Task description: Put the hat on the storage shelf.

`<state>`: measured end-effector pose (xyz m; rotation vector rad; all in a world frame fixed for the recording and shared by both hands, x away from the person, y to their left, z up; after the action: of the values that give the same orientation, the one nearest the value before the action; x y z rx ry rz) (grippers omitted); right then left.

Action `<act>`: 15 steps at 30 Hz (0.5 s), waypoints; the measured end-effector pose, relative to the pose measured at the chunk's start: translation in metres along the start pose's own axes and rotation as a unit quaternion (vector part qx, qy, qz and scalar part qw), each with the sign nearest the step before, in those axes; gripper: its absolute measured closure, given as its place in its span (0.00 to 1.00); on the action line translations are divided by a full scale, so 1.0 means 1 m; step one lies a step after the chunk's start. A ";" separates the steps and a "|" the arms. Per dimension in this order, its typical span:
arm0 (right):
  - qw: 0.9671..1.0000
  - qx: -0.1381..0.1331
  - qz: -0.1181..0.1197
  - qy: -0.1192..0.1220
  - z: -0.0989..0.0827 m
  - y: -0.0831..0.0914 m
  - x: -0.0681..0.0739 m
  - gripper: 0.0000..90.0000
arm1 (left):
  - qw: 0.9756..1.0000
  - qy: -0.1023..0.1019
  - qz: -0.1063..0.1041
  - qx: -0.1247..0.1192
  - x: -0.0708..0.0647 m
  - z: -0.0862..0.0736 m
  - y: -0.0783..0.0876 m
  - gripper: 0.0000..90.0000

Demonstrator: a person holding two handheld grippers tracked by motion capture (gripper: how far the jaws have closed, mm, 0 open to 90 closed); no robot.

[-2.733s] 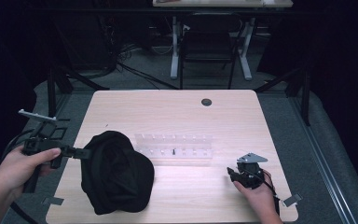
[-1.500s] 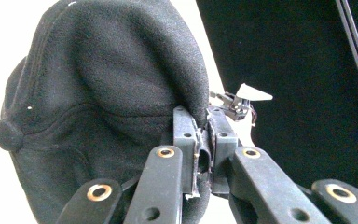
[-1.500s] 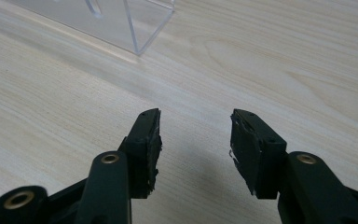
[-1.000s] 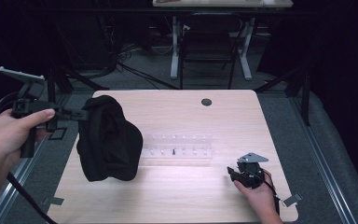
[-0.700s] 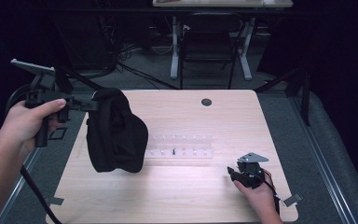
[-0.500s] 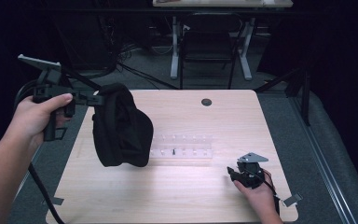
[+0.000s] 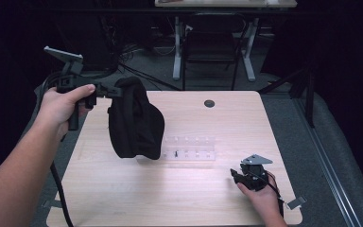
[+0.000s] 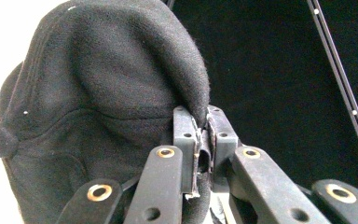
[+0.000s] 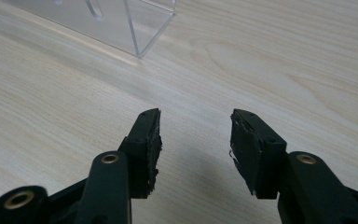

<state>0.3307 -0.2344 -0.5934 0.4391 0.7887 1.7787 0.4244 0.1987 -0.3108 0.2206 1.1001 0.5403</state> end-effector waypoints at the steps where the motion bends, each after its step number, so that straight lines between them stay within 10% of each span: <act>1: 1.000 0.000 -0.001 0.000 0.000 0.000 0.000 0.58 | 1.000 0.001 0.000 0.000 0.000 0.001 -0.002 0.95; 15: 1.000 -0.002 0.008 -0.005 0.001 0.001 0.000 0.58 | 1.000 0.002 0.001 0.012 -0.006 0.006 -0.033 0.95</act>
<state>0.3306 -0.2349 -0.5921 0.4517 0.7759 1.7912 0.4374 0.1682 -0.3171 0.2419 1.1120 0.5294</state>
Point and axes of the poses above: each handheld gripper's, and its own axes: y roughly backward along the jaws, z roughly out of its top, x roughly to its left, the point moved 5 cm from there along -y, roughly forward along the jaws, and after that the axes turned 5 degrees about -z, right-handed, at the moved point
